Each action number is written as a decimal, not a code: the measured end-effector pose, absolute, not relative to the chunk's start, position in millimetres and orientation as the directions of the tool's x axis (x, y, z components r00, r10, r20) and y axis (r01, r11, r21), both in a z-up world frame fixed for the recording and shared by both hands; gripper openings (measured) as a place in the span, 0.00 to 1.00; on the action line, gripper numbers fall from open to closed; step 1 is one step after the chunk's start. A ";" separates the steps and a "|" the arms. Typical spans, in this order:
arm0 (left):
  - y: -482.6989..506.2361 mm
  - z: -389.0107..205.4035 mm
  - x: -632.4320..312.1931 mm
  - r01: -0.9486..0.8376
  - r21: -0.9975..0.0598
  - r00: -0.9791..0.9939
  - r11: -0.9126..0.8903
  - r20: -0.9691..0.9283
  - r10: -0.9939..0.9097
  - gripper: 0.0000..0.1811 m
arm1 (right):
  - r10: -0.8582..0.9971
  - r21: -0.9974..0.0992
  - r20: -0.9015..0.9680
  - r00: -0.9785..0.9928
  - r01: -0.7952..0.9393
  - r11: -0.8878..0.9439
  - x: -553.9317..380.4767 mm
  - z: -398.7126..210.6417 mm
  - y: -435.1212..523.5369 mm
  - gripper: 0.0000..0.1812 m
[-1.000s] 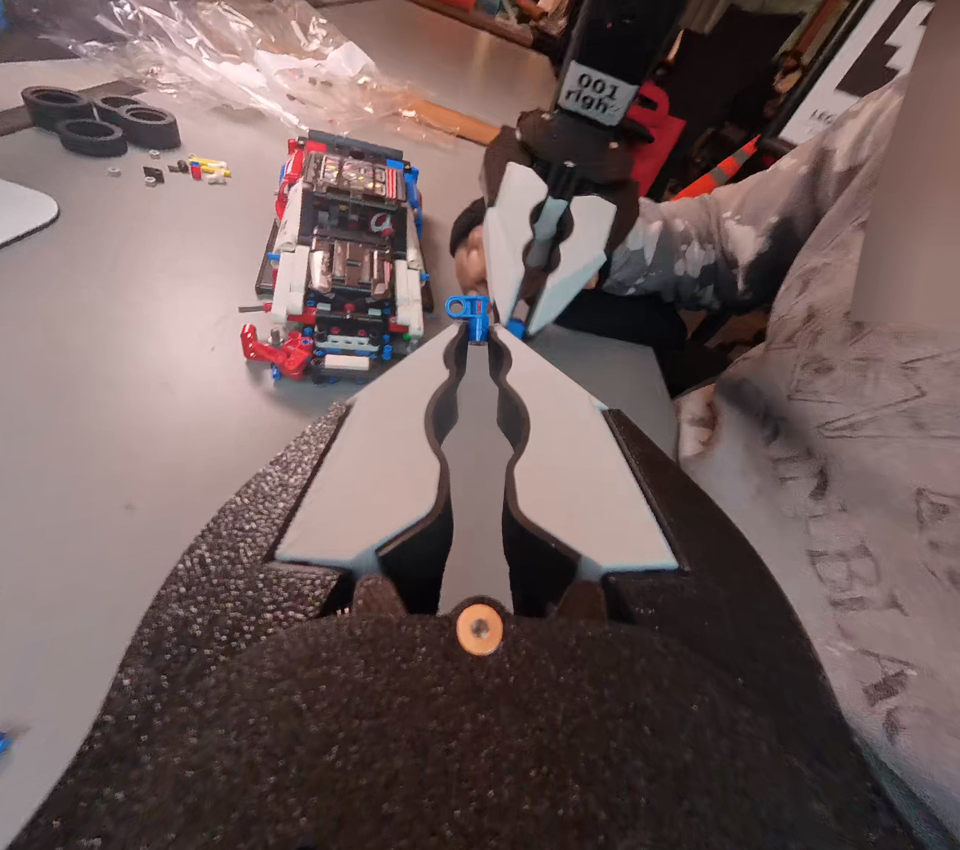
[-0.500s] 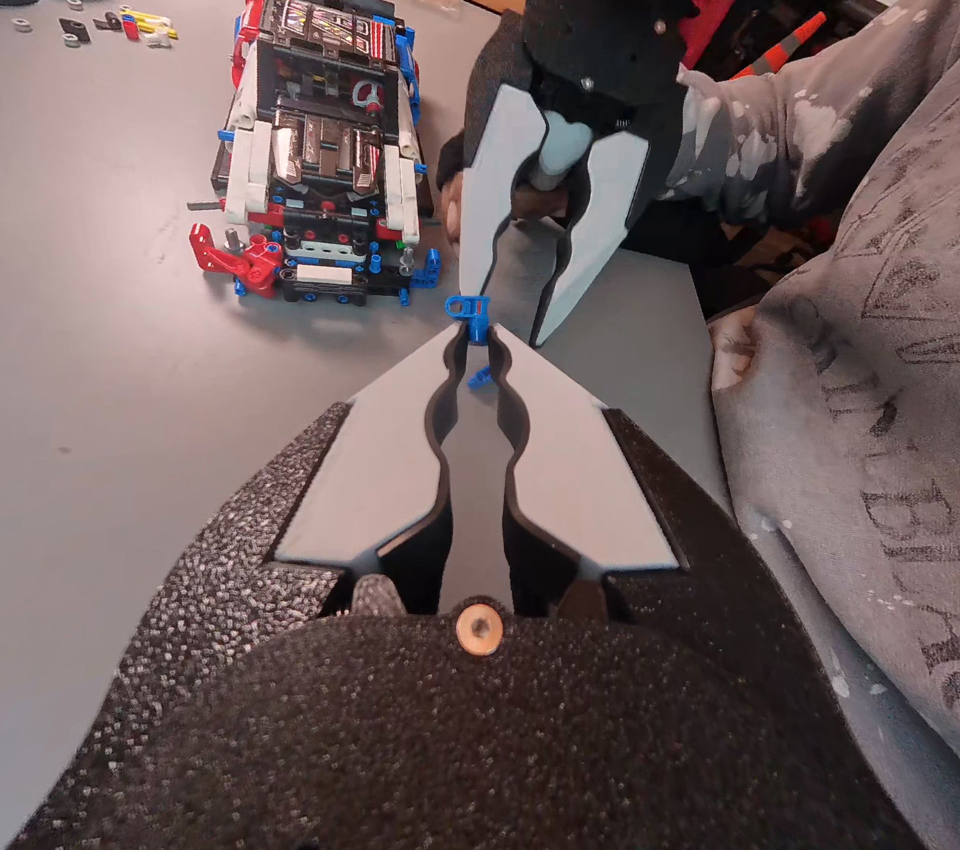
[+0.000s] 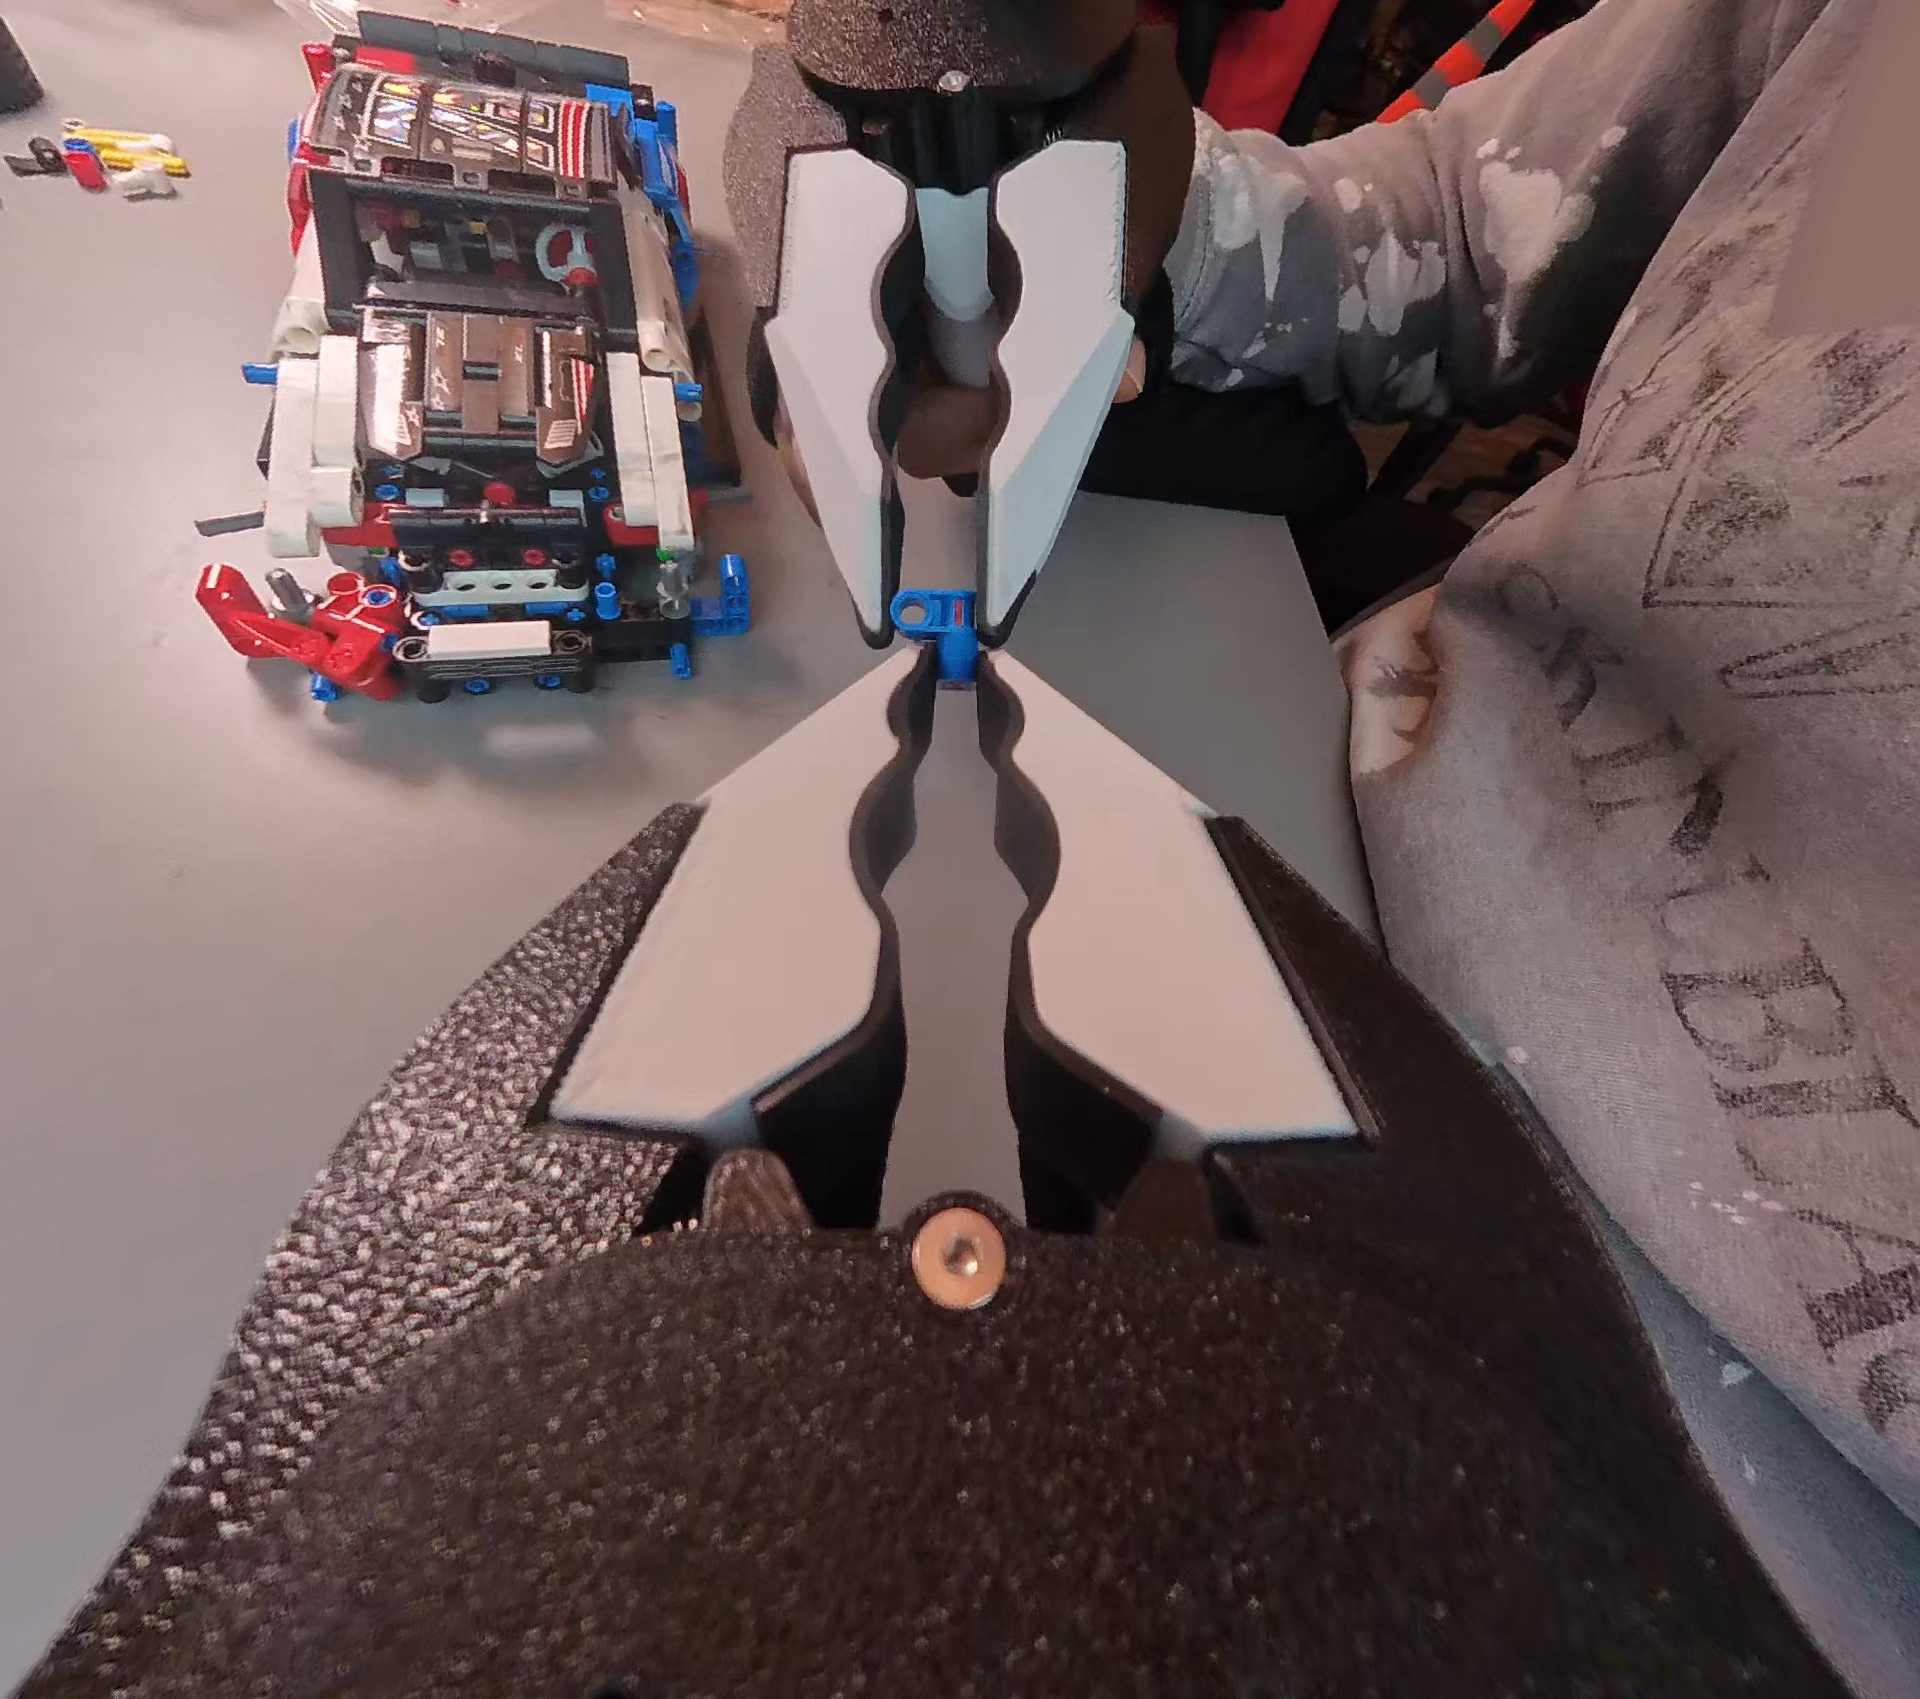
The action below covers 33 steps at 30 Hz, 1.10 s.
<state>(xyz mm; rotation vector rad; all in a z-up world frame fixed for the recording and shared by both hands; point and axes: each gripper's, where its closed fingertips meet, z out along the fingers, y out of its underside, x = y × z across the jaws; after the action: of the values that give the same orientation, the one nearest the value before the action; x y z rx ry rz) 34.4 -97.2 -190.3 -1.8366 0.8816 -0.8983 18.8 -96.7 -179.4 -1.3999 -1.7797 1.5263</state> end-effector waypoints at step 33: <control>-102.0 -167.0 32.2 -0.062 -0.928 0.447 -0.368 0.304 -0.841 0.03 | 0.905 -0.946 -0.034 -0.424 0.305 0.107 24.3 -170.1 -98.5 0.08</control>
<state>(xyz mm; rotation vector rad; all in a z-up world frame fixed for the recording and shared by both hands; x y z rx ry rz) 32.2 -102.0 -167.0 -1.7514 0.7786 -1.0308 24.3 -98.5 -170.1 -1.1790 -1.8057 1.3244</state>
